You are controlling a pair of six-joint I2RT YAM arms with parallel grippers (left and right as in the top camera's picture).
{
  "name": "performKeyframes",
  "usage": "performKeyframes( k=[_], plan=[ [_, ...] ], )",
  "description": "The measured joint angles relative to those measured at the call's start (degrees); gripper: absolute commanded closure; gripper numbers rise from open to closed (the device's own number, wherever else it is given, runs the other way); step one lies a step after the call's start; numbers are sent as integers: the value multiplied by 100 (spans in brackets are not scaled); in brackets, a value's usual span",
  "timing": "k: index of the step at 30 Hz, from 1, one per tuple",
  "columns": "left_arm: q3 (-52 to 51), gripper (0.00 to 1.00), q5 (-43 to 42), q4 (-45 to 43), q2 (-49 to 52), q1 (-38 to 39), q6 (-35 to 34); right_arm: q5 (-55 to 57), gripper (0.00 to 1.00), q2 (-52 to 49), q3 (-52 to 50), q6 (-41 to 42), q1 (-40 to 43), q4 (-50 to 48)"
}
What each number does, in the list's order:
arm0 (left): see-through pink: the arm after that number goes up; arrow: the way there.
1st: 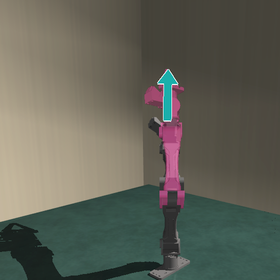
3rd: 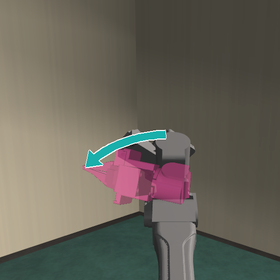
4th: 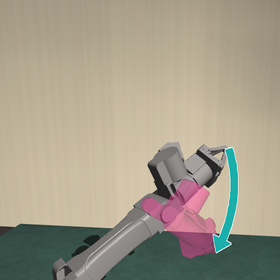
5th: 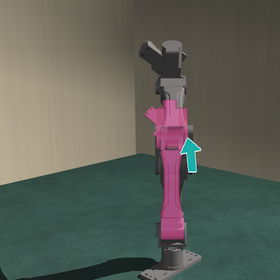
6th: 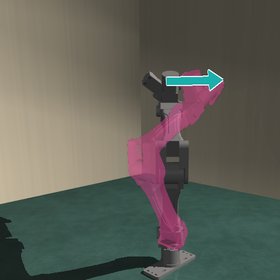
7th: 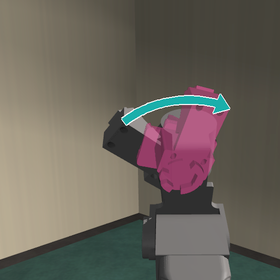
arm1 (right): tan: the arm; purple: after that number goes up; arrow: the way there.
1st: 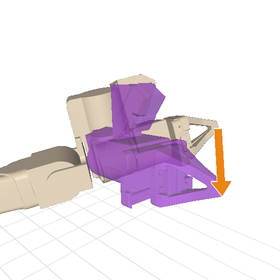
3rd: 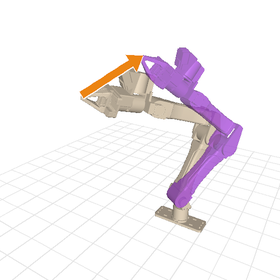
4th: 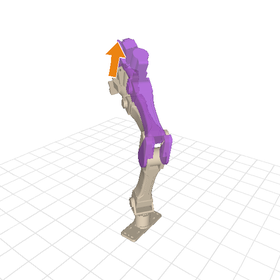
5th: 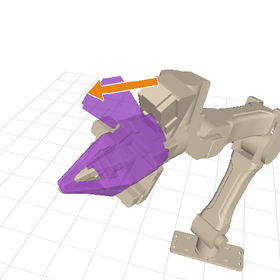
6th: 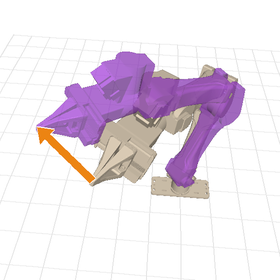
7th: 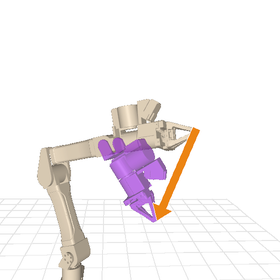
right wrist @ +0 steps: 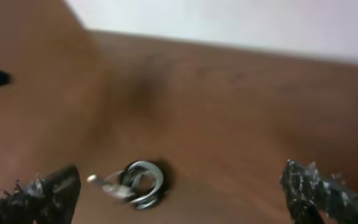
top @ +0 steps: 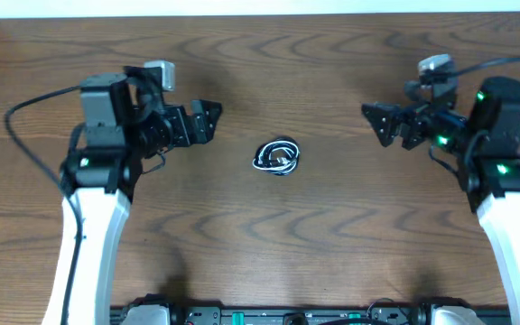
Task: Untangle cables
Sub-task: 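Open both grippers and move them toward the black-and-white cable bundle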
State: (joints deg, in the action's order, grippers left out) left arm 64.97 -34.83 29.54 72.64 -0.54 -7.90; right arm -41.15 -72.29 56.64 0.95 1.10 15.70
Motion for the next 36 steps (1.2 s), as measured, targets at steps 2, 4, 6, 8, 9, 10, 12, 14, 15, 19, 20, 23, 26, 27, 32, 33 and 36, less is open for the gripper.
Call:
performKeyframes(
  k=[2,4,6,8,9,10,12,14,15,19,20,23,26,27,32,33,36],
  plan=[
    [0,2,-188,4,221,0,-2,-334,1,-321,0,236,0,15],
    [0,2,-330,4,404,0,-35,-560,1,-555,0,476,-7,22],
    [0,2,-431,2,540,0,-184,-730,1,-785,0,780,-11,31],
    [0,34,-505,4,680,2,-310,-859,2,-973,0,1102,-15,52],
    [0,62,-529,4,743,26,-372,-890,13,-1038,0,1231,-24,59],
    [0,83,-538,2,796,42,-415,-911,28,-1086,0,1318,-39,55],
    [0,92,-553,2,916,125,-439,-946,66,-1209,0,1449,-109,28],
    [0,93,-560,4,1071,260,-459,-944,99,-1351,0,1550,-223,15],
    [0,93,-564,0,1161,339,-446,-940,99,-1410,0,1567,-275,11],
    [0,92,-581,-4,1502,686,-498,-876,99,-1648,0,1663,-549,17],
    [0,83,-579,-17,1593,785,-505,-852,99,-1690,0,1665,-616,15],
    [0,48,-577,-83,1834,1058,-549,-688,77,-1759,0,1679,-863,17],
    [0,37,-496,-109,2083,1268,-599,-350,64,-1849,2,1687,-1126,24],
    [0,36,-426,-107,2166,1320,-638,-219,61,-1906,2,1731,-1224,26],
    [0,37,179,-111,2662,1488,-953,485,57,-2127,2,1993,-1604,20],
    [0,36,310,-111,2743,1499,-1025,612,56,-2155,2,2059,-1663,17],
    [0,36,660,-116,2942,1502,-1228,931,51,-2271,2,2258,-1827,13]
  ],
)
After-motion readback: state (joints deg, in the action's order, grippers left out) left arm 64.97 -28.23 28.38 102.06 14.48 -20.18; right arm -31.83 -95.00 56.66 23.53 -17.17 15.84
